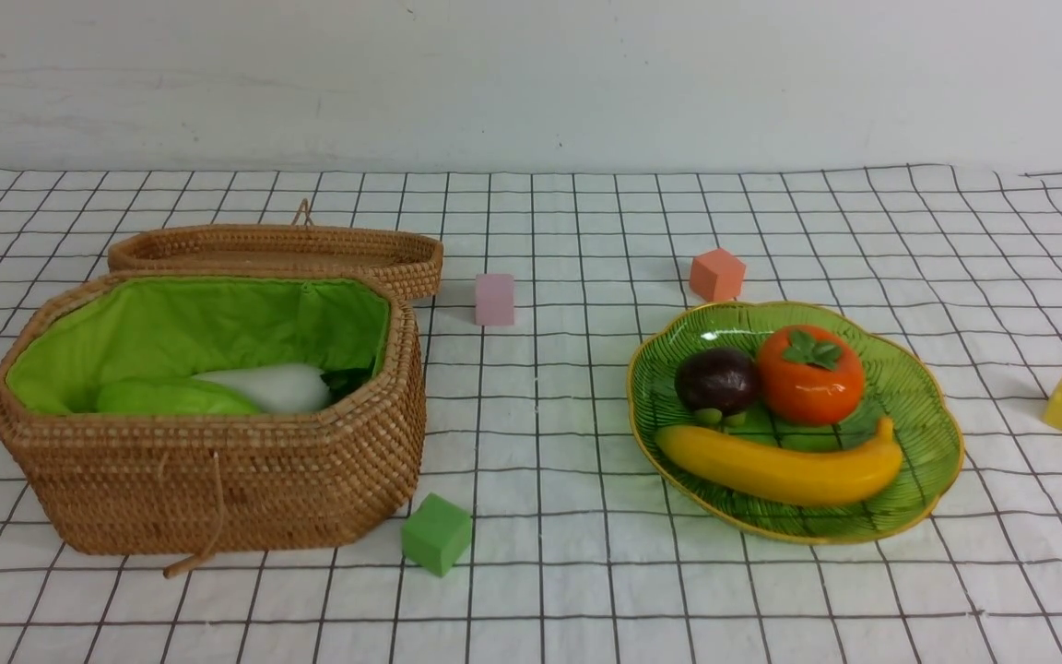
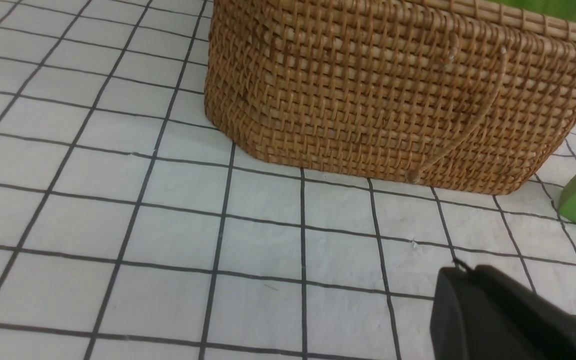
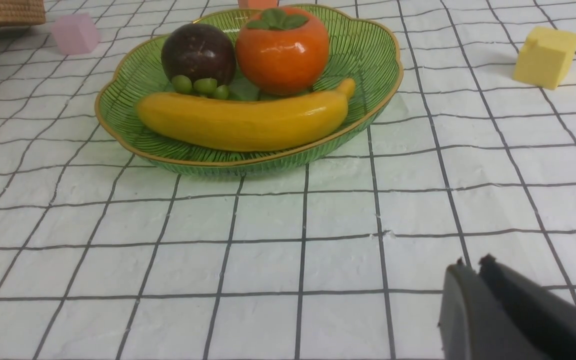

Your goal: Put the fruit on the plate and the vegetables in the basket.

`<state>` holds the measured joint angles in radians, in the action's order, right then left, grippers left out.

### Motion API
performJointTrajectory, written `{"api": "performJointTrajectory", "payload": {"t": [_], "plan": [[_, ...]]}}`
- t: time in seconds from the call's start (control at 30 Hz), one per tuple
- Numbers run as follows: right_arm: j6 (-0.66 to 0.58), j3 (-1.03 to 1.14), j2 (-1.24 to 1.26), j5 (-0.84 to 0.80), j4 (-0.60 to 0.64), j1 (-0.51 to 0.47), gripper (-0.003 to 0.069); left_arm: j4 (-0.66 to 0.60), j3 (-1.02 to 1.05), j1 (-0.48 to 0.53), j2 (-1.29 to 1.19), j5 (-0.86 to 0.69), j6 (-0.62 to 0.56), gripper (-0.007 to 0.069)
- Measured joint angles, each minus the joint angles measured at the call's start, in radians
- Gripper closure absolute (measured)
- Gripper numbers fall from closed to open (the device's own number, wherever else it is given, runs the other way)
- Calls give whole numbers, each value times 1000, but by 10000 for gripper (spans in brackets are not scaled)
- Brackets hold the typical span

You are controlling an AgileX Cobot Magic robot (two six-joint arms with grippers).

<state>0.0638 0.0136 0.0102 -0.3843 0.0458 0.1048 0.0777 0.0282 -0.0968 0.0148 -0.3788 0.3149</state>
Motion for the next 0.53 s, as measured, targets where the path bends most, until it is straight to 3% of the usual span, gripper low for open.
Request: {"api": "performJointTrajectory", "payload": {"t": [0.53], "plan": [[0, 0, 0, 0, 0, 0, 587, 0, 0, 0, 0, 0, 1, 636]]}}
